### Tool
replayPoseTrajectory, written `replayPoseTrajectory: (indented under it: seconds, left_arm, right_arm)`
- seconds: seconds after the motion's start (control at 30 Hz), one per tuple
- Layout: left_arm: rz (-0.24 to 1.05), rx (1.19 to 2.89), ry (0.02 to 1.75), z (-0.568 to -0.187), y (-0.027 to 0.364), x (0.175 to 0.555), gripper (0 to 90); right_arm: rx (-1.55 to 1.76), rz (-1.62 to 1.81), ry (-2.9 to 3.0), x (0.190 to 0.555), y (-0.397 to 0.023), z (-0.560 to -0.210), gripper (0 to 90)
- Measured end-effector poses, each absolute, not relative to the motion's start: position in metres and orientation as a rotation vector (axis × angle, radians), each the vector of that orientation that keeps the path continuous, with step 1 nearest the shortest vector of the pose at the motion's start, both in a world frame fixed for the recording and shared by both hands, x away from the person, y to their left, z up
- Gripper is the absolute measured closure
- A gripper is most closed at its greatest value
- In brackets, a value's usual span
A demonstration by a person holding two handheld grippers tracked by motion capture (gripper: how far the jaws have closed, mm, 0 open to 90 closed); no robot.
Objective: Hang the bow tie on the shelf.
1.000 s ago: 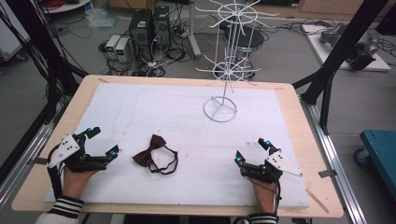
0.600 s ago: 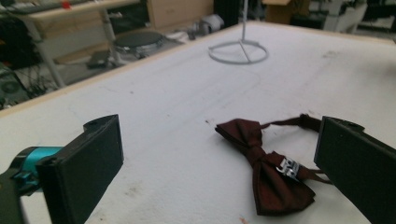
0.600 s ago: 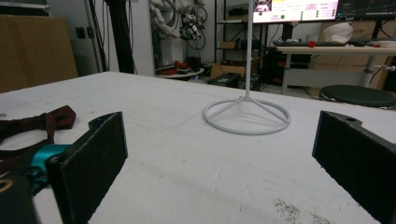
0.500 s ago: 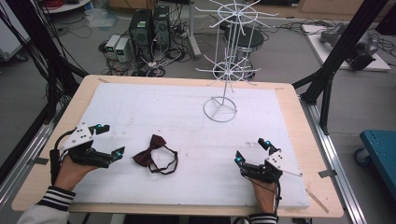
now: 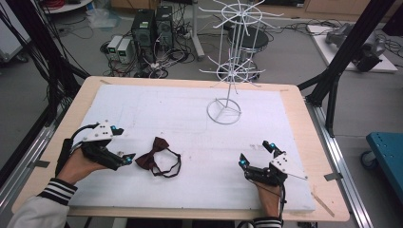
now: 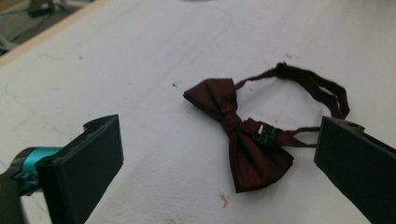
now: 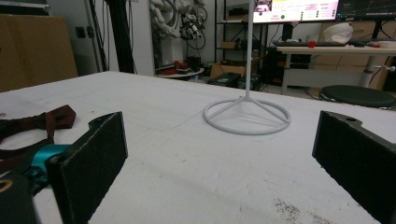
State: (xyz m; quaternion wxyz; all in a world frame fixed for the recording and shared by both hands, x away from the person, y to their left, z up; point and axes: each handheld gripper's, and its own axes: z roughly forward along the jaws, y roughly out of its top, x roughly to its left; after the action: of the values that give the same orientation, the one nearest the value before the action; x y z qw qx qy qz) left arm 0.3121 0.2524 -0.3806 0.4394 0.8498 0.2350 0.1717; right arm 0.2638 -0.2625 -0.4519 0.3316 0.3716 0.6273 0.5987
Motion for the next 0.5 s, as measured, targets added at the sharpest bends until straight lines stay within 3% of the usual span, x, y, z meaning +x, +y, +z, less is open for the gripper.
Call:
replayPoseTrajectory:
  seconds: [0.5]
  left_arm:
    - [0.310, 2.350, 0.551, -0.395, 0.220, 0.332, 2.3]
  right_arm:
    - [0.972, 1.564, 1.638, 0.264, -0.263, -0.452, 2.5]
